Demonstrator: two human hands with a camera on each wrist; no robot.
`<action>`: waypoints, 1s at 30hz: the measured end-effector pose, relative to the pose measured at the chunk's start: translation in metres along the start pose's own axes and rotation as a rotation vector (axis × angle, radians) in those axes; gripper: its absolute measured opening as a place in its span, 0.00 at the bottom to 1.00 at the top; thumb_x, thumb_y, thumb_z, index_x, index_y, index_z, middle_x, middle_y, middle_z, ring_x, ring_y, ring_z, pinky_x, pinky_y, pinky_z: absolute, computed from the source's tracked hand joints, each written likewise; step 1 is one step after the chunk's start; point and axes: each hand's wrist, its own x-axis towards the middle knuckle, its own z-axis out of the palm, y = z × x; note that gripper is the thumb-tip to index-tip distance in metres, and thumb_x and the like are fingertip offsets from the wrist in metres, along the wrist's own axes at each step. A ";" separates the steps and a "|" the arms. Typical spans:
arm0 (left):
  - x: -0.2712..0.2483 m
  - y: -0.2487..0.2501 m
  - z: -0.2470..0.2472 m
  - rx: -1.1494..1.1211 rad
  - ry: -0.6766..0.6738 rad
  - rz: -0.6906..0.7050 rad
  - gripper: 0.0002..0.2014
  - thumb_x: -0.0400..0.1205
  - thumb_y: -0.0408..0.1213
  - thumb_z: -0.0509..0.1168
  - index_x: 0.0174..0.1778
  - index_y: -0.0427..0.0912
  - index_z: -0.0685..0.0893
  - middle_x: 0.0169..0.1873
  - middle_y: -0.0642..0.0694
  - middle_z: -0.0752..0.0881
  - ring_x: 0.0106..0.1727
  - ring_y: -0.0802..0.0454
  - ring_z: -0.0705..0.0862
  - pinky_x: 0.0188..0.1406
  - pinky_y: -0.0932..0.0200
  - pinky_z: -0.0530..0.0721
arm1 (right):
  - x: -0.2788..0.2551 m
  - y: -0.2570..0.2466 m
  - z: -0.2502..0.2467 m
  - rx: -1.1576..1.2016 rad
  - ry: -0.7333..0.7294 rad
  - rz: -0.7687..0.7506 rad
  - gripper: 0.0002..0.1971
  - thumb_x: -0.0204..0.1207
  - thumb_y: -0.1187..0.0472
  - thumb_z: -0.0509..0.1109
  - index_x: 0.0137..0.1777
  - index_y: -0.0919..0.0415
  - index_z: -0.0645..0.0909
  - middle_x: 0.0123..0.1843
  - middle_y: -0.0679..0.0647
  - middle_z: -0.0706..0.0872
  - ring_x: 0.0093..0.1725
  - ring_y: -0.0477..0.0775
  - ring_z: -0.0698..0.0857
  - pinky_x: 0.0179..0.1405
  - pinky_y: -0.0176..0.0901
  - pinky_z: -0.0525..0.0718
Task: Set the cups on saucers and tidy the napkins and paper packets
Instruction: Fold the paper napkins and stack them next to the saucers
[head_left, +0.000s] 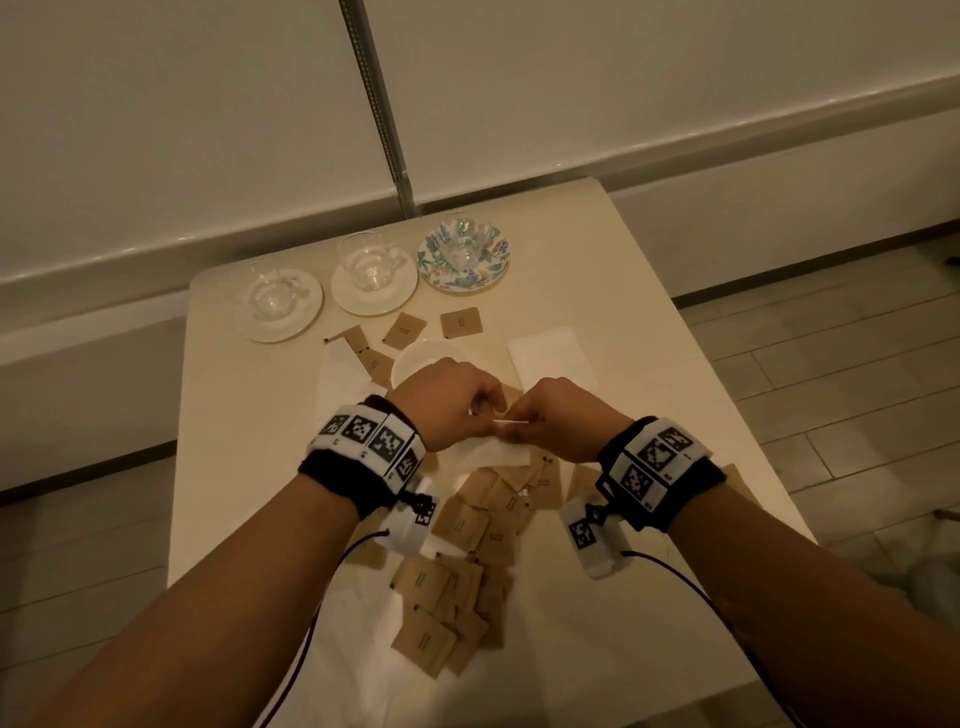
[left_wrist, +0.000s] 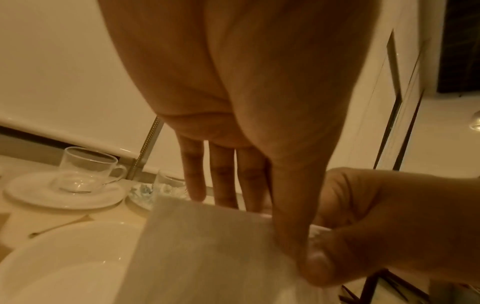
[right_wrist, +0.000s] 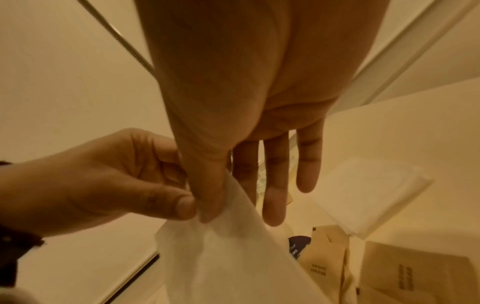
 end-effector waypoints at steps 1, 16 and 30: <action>0.003 0.000 -0.002 -0.004 -0.023 -0.014 0.07 0.77 0.42 0.75 0.49 0.48 0.91 0.42 0.51 0.90 0.47 0.54 0.87 0.51 0.54 0.84 | 0.001 0.002 -0.003 -0.007 0.005 0.013 0.11 0.79 0.53 0.72 0.34 0.51 0.86 0.26 0.45 0.78 0.25 0.40 0.75 0.27 0.33 0.68; 0.062 -0.016 0.078 -0.864 0.417 -0.495 0.06 0.77 0.36 0.76 0.37 0.45 0.86 0.28 0.50 0.88 0.30 0.56 0.87 0.39 0.56 0.87 | 0.002 0.086 0.001 0.867 0.471 0.401 0.04 0.76 0.68 0.75 0.46 0.68 0.83 0.44 0.60 0.91 0.45 0.62 0.90 0.40 0.51 0.91; 0.150 -0.026 0.098 -0.764 0.382 -0.747 0.09 0.81 0.43 0.71 0.35 0.50 0.82 0.35 0.47 0.90 0.33 0.48 0.89 0.35 0.57 0.88 | 0.081 0.157 -0.025 0.209 0.467 0.478 0.13 0.75 0.53 0.77 0.55 0.57 0.81 0.39 0.47 0.83 0.42 0.52 0.83 0.42 0.45 0.82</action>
